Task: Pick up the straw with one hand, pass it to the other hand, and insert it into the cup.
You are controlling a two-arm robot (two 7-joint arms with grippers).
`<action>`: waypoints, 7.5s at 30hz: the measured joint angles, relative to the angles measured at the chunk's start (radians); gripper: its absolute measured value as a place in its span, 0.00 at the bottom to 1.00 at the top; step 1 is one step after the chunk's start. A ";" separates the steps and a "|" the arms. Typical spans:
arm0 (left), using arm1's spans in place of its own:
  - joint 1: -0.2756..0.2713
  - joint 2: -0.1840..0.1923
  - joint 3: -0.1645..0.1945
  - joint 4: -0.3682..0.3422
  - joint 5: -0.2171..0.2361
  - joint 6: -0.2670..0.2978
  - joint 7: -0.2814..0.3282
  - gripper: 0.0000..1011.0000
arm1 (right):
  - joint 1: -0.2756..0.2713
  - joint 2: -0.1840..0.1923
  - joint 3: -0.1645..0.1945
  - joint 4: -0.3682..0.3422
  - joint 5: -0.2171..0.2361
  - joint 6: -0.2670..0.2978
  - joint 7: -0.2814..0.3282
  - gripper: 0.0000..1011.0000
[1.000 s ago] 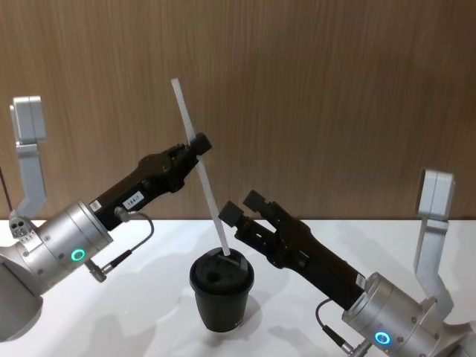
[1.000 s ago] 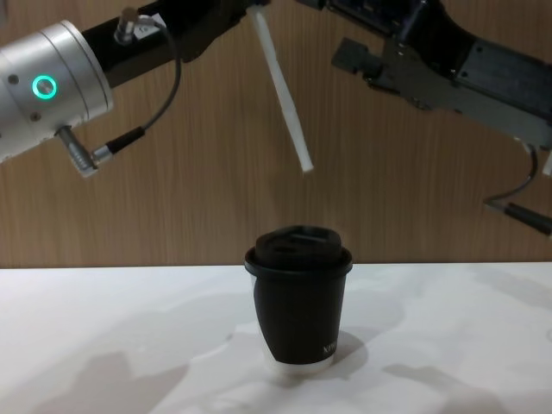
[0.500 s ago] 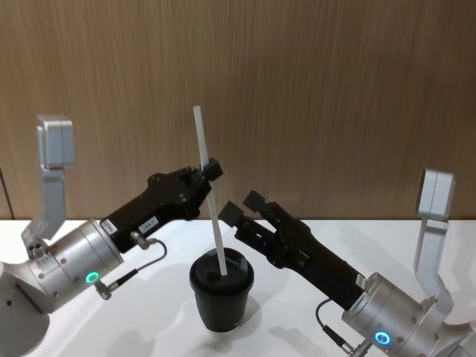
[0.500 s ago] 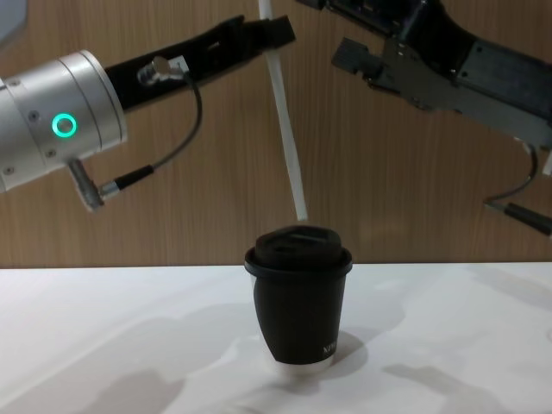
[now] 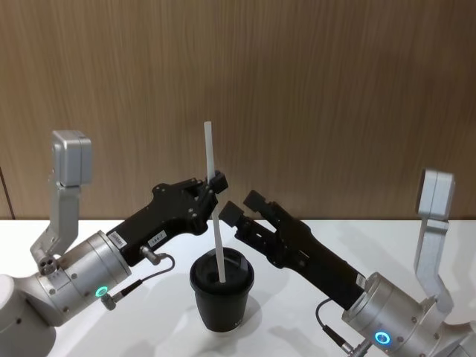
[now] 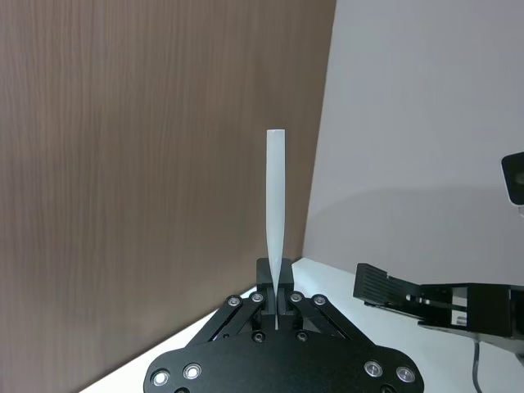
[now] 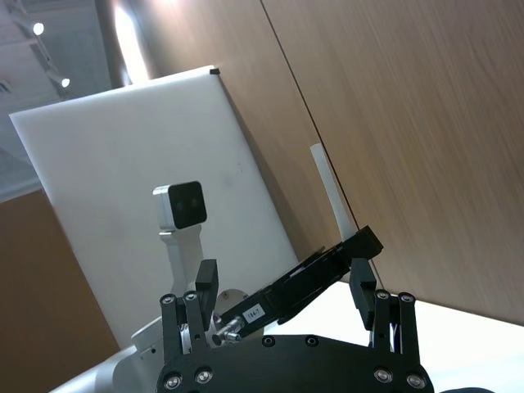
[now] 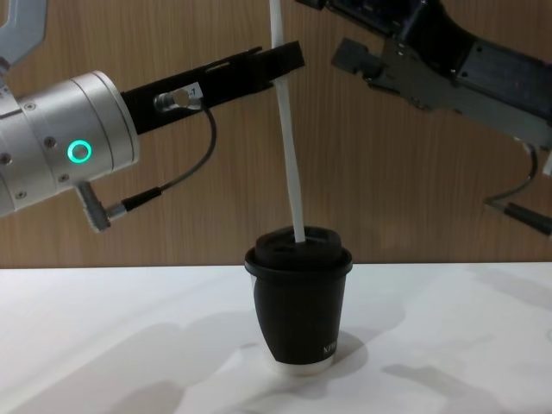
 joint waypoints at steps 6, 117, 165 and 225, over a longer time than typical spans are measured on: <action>0.011 0.001 -0.002 -0.014 0.032 -0.023 0.019 0.01 | 0.000 0.000 0.000 0.000 0.000 0.000 0.000 0.99; 0.061 -0.073 -0.066 -0.003 0.193 -0.012 0.072 0.01 | 0.000 0.000 0.000 0.000 0.000 0.000 0.000 0.99; 0.113 -0.074 -0.129 -0.034 0.125 -0.002 0.010 0.96 | 0.000 0.000 0.000 0.000 0.000 0.000 0.000 0.99; 0.341 0.118 -0.173 -0.284 0.101 0.026 0.026 0.99 | -0.083 0.188 0.088 -0.159 -0.132 -0.140 -0.059 0.99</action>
